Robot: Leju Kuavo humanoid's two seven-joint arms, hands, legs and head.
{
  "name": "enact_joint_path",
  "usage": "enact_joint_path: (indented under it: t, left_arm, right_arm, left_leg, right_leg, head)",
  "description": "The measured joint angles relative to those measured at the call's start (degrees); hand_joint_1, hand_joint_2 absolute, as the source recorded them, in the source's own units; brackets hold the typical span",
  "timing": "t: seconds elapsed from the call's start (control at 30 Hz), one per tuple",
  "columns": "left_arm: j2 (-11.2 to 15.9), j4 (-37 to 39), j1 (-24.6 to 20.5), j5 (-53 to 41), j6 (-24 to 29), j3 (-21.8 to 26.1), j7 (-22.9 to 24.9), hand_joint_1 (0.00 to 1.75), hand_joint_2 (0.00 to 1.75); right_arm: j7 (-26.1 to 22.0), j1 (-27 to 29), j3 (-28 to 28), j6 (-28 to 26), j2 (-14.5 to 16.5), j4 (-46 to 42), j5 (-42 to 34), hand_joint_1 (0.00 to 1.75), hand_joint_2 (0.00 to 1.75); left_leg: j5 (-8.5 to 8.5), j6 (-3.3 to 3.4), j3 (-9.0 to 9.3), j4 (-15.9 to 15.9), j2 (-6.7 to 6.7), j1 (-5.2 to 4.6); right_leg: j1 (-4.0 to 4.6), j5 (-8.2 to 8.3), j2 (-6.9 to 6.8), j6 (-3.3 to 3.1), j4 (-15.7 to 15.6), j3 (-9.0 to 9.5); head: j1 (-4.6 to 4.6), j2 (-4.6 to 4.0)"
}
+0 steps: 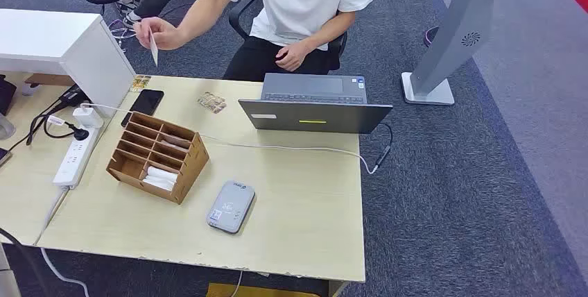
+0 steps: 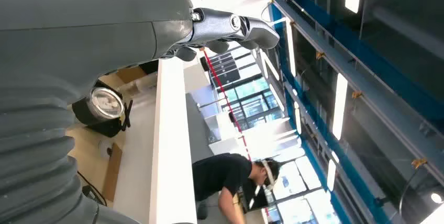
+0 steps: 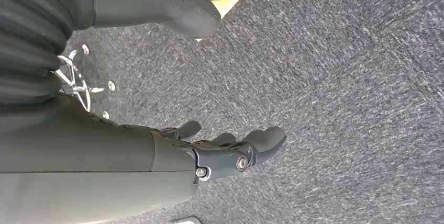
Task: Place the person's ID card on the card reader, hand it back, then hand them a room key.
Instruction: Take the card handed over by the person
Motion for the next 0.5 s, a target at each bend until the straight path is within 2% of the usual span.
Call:
enact_joint_path:
  t: [0.07, 0.27, 0.5]
  left_arm:
    - [0.4, 1.6, -1.3, -0.5, -0.2, -0.6, 0.5, 0.00, 1.75]
    - [2.3, 9.7, -8.9, -4.1, -1.3, -4.5, 3.8, 0.00, 1.75]
    - [2.8, 18.2, -17.3, -10.3, -2.4, -10.6, 7.3, 0.00, 1.75]
  right_arm:
    - [0.1, 0.0, 0.1, 0.0, 0.0, 0.0, 0.2, 0.00, 1.75]
    - [0.7, 0.0, 0.6, 0.1, 0.0, 0.1, 1.8, 0.00, 1.75]
    - [1.3, -0.1, 1.3, 0.6, 0.0, 0.2, 3.5, 0.00, 1.75]
  left_leg:
    - [0.01, 0.01, 0.00, 0.0, 0.00, 0.00]
    - [0.04, 0.04, -0.01, 0.0, 0.01, 0.00]
    - [0.07, 0.08, -0.04, 0.0, 0.01, -0.01]
  right_leg:
    - [0.00, 0.00, 0.00, 0.00, 0.0, 0.00]
    - [0.00, 0.01, 0.00, -0.01, 0.0, 0.00]
    - [-0.01, 0.06, 0.01, 0.04, 0.0, -0.01]
  head:
    - [-0.02, 0.00]
    - [-0.02, 0.00]
    - [-0.01, 0.00]
